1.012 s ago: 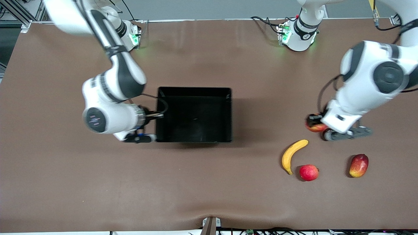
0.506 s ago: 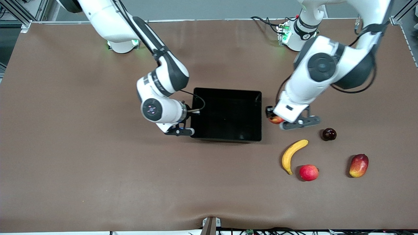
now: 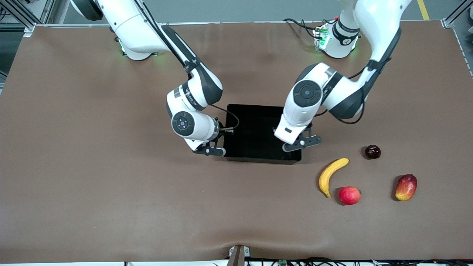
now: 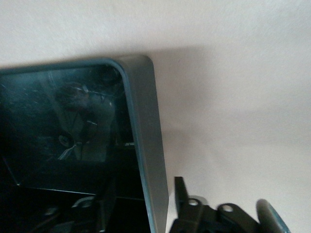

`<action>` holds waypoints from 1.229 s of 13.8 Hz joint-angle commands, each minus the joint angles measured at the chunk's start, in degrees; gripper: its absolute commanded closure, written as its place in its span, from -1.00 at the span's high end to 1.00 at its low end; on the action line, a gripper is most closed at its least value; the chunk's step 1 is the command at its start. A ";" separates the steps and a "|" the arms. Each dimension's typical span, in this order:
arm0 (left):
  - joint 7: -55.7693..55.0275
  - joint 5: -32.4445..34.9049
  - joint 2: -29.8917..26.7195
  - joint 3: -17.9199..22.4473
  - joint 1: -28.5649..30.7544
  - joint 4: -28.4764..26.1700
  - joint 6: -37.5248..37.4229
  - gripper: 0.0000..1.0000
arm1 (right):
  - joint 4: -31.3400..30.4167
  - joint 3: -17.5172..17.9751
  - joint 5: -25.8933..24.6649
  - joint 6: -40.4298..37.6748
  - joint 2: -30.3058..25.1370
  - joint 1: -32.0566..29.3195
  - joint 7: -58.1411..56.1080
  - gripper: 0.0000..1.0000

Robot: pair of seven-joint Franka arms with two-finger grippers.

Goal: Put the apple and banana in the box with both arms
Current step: 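Lower the apple into the box with the left gripper while the right gripper withdraws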

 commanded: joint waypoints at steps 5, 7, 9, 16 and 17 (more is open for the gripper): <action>-1.25 3.17 6.58 -0.07 -1.67 -0.14 1.64 -0.77 | 12.31 -1.54 -4.48 -24.40 -5.66 -8.91 0.33 1.00; -1.25 4.76 8.08 -0.07 -1.94 -0.84 1.74 -0.76 | 15.74 -1.90 -12.12 -26.61 -7.33 -10.14 -0.11 1.00; -1.25 4.85 8.61 -0.16 -1.94 -2.51 2.26 -0.75 | 17.86 -1.81 -15.32 -31.07 -8.74 -13.29 -1.60 1.00; -1.51 4.85 8.35 -0.16 -3.43 -3.48 2.62 1.00 | 20.51 -1.72 -19.98 -46.30 -18.56 -24.19 -7.67 1.00; -1.51 4.85 7.83 -0.16 -3.43 -3.48 2.44 1.00 | 18.76 -1.81 -20.50 -47.26 -20.59 -24.30 -7.67 1.00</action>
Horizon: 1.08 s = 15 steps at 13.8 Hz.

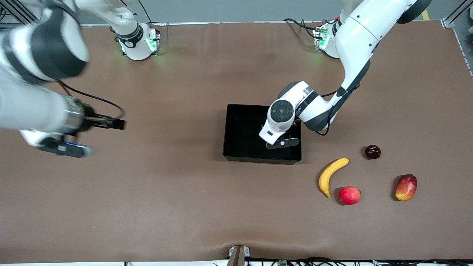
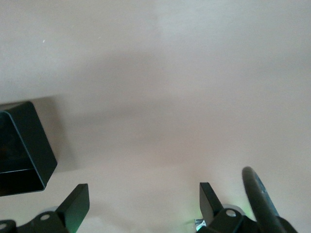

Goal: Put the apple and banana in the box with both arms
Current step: 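Lower the apple into the box with the left gripper while the right gripper withdraws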

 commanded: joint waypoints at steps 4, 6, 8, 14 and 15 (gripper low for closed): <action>-0.72 0.47 -7.89 0.02 1.50 0.15 -1.57 1.00 | -10.48 1.16 -4.29 -0.99 -13.95 -2.82 -7.17 1.00; -0.46 0.38 -9.48 0.02 3.78 2.69 -4.03 1.00 | -14.08 1.15 -4.38 -0.90 -18.07 -4.58 -12.19 1.00; 4.00 0.38 -9.84 -0.07 6.94 5.41 -5.80 1.00 | -20.66 1.16 -4.38 2.24 -23.08 -5.81 -16.94 1.00; 34.22 0.47 -7.13 0.10 18.20 6.48 -3.62 1.00 | -24.49 1.07 -4.55 7.09 -27.42 -8.98 -21.88 1.00; 38.09 0.64 -5.98 0.19 19.08 6.66 -1.60 1.00 | -22.91 0.81 -5.16 7.01 -26.72 -9.77 -21.88 1.00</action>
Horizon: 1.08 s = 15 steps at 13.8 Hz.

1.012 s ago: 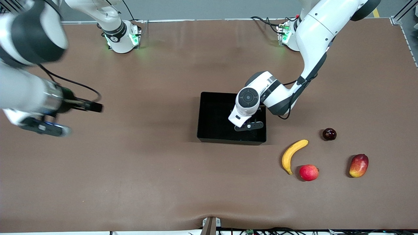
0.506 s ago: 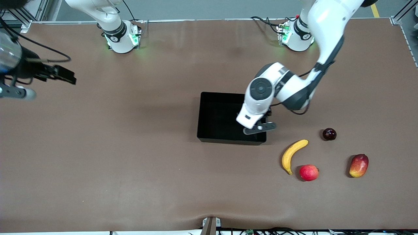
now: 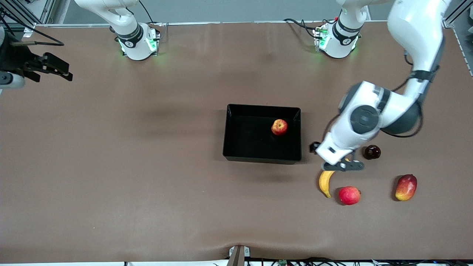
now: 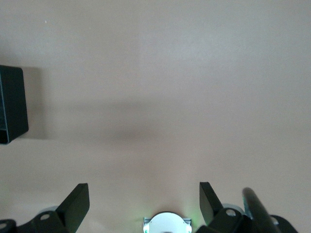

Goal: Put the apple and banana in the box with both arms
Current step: 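Move the left gripper to the yellow banana and grasp it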

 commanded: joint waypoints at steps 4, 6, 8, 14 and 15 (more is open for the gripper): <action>19.25 1.16 8.75 -0.31 3.72 0.73 10.02 1.00 | 2.02 0.66 -2.64 -0.48 -0.12 -3.22 -1.32 1.00; 19.44 1.52 10.60 -0.13 3.38 0.65 12.06 1.00 | 1.67 0.65 -2.63 -0.66 -0.21 -4.45 -1.32 1.00; 19.70 5.10 12.01 -0.13 3.37 0.21 13.03 0.94 | 1.67 0.65 -2.55 -1.01 -0.29 -4.45 -1.32 1.00; 19.70 12.13 15.61 -0.04 3.46 0.03 17.33 0.65 | 1.67 0.83 -2.46 -1.01 -0.29 -4.19 -1.32 1.00; 19.70 13.63 16.06 -0.04 3.55 0.03 17.60 0.49 | 1.67 0.83 -2.46 -1.01 -0.29 -4.19 -1.32 1.00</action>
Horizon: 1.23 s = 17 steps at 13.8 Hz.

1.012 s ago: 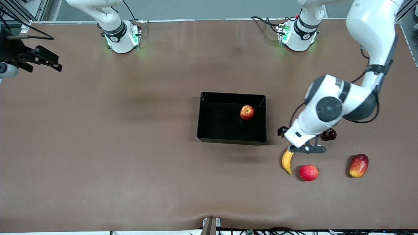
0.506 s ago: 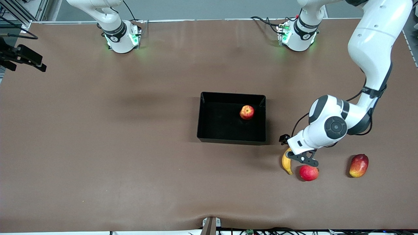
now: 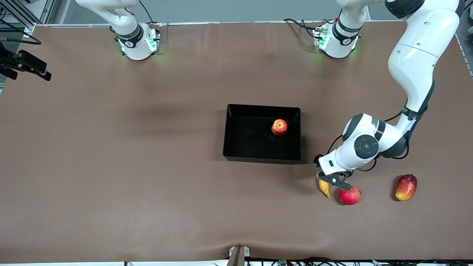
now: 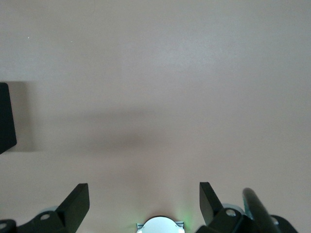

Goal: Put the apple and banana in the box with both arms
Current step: 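Move the left gripper to the yellow banana and grasp it, then lift and carry the banana over the box with the left gripper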

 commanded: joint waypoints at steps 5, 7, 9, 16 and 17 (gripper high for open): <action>0.65 5.01 1.51 -0.27 0.64 0.03 1.57 -0.66 | 0.14 0.58 -0.79 -1.04 -0.39 -0.95 -0.66 1.00; 0.30 5.01 0.89 -0.44 0.56 0.03 1.31 -0.96 | 0.14 0.49 -0.52 -0.95 -0.22 -1.22 -0.66 1.00; 0.30 4.92 -0.60 -0.97 0.38 -0.32 0.78 -1.00 | 0.14 0.58 -0.52 -0.95 -0.22 -1.22 -0.66 1.00; -8.56 -4.12 -10.26 -9.05 0.47 0.56 -6.51 -1.00 | 0.05 0.49 -0.44 -2.27 -0.30 -1.39 -1.01 1.00; -10.32 -4.83 -10.53 -10.19 0.47 1.17 -6.95 -1.00 | 0.05 0.49 -0.35 -2.18 -0.30 -1.74 -1.10 1.00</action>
